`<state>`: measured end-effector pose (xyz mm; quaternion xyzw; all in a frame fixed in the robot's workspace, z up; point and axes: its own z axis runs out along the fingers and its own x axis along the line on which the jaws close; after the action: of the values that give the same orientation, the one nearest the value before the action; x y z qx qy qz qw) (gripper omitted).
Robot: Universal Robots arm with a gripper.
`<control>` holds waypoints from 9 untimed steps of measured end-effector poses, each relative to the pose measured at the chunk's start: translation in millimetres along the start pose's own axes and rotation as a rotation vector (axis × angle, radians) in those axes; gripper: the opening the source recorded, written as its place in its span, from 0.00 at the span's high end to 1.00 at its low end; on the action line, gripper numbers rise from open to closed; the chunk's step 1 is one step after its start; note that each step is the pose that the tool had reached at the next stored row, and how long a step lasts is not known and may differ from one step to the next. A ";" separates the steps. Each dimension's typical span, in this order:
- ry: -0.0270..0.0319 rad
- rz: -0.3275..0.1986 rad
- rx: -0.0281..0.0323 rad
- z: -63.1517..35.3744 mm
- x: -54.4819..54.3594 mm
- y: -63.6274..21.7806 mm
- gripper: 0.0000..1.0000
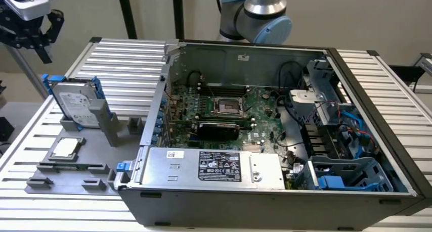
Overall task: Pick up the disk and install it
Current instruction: 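Pick up the disk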
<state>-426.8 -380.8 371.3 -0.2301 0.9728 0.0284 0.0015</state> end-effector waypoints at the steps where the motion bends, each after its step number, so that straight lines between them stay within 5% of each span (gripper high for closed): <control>1: 0.0009 -0.018 -0.0003 0.2 0.0 0.0 0.89; 9: 0.0153 -0.160 -0.0033 1.4 0.0 -0.1 0.89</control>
<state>-426.8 -380.8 370.0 -0.3073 0.9512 0.0280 -0.0040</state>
